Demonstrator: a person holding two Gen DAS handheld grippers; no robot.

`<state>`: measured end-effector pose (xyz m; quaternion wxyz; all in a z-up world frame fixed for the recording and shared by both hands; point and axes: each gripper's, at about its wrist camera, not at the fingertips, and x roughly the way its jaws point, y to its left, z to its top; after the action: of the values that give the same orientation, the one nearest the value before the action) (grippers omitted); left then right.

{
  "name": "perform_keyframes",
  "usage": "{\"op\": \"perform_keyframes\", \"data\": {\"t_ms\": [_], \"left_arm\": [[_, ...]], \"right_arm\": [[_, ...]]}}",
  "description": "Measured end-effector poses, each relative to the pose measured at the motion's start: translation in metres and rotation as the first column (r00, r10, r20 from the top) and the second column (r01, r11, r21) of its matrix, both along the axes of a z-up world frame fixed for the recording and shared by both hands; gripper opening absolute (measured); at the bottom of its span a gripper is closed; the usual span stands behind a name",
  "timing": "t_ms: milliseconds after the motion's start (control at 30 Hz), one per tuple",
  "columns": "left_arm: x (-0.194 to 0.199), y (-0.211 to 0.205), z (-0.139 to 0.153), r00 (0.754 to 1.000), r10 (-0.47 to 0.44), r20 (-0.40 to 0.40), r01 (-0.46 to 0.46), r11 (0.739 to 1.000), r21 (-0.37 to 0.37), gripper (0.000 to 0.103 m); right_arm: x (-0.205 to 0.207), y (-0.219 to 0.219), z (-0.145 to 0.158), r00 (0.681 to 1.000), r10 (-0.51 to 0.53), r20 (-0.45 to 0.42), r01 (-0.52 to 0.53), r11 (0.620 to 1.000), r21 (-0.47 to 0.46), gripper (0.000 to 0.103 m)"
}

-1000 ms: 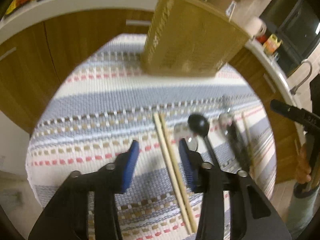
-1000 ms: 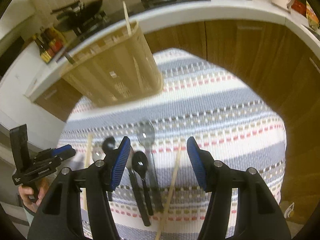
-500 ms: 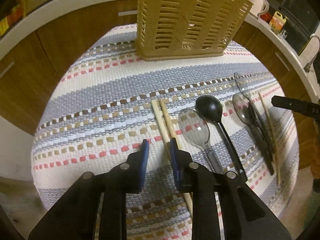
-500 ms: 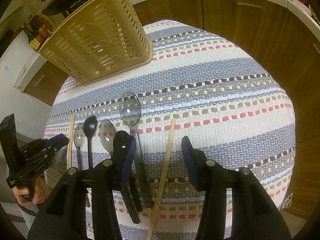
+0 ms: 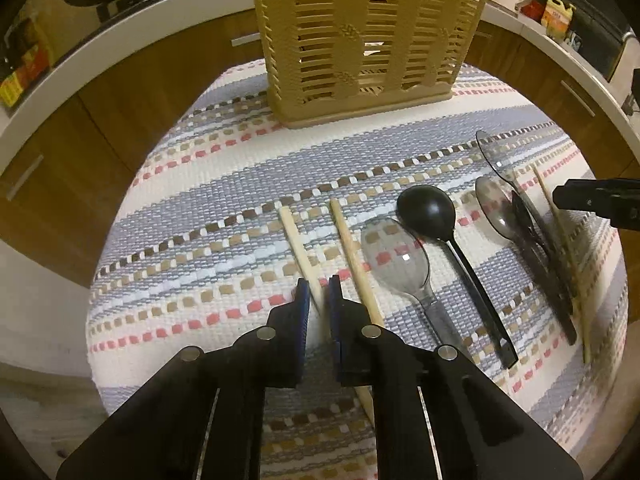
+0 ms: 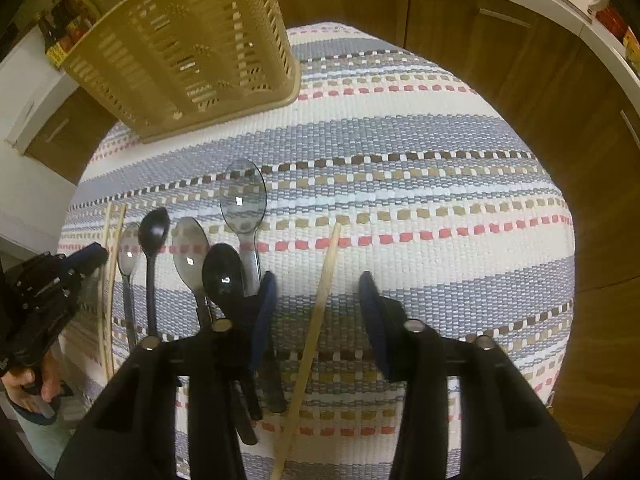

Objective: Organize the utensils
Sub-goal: 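Grasp a wooden chopstick with the left tool while the right tool grasps another chopstick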

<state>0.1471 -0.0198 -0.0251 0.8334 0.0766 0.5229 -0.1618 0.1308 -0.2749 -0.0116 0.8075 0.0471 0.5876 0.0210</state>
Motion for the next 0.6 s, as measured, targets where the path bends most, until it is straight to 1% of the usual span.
{"op": "perform_keyframes", "data": {"t_ms": [33,67,167,200,233,267,300,333,433,500,533,600], "left_arm": [[0.000,0.003,0.000,1.000,0.003,-0.004,-0.003,1.000,-0.008,0.006],[0.001,0.009,0.001,1.000,0.010,-0.009,-0.010,1.000,-0.018,0.005],[0.002,0.024,0.002,0.999,0.039,-0.023,-0.040,0.998,-0.052,0.004],[0.002,0.028,0.003,0.999,0.044,-0.027,-0.045,0.997,-0.063,0.004],[0.002,0.030,0.003,0.998,0.048,-0.032,-0.050,0.996,-0.072,0.004],[0.005,0.033,0.003,0.998,0.052,-0.039,-0.055,0.995,-0.083,0.004],[0.006,0.036,0.003,0.997,0.056,-0.049,-0.061,0.994,-0.095,0.004],[0.006,0.038,0.003,0.997,0.059,-0.054,-0.064,0.993,-0.101,0.004],[0.009,0.043,0.002,0.995,0.060,-0.084,-0.070,0.990,-0.125,0.004],[0.011,0.044,0.001,0.993,0.054,-0.102,-0.066,0.990,-0.127,0.005],[0.010,0.045,0.000,0.993,0.049,-0.108,-0.063,0.990,-0.129,0.005],[0.015,0.045,0.000,0.990,0.037,-0.134,-0.055,0.989,-0.136,0.007]], "right_arm": [[0.001,0.001,-0.001,1.000,0.002,-0.007,-0.002,1.000,-0.001,0.035],[0.001,0.002,-0.005,1.000,0.008,-0.022,-0.008,1.000,-0.007,0.031],[0.002,0.010,-0.014,0.998,0.027,-0.065,-0.029,0.999,-0.023,0.029],[0.002,0.015,-0.014,0.997,0.044,-0.064,-0.048,0.997,-0.059,0.029],[0.001,0.019,-0.014,0.996,0.055,-0.068,-0.061,0.994,-0.086,0.026],[0.001,0.023,-0.014,0.995,0.068,-0.074,-0.075,0.991,-0.108,0.019],[0.003,0.027,-0.015,0.993,0.081,-0.082,-0.092,0.987,-0.131,0.016],[0.003,0.030,-0.015,0.991,0.095,-0.091,-0.107,0.985,-0.137,0.008],[0.006,0.033,-0.015,0.986,0.119,-0.117,-0.136,0.979,-0.153,0.008],[0.007,0.032,-0.015,0.983,0.125,-0.135,-0.147,0.976,-0.164,0.008],[0.009,0.029,-0.016,0.979,0.130,-0.154,-0.154,0.976,-0.151,0.008],[0.015,0.019,-0.018,0.977,0.113,-0.180,-0.134,0.985,-0.108,0.008]]}}
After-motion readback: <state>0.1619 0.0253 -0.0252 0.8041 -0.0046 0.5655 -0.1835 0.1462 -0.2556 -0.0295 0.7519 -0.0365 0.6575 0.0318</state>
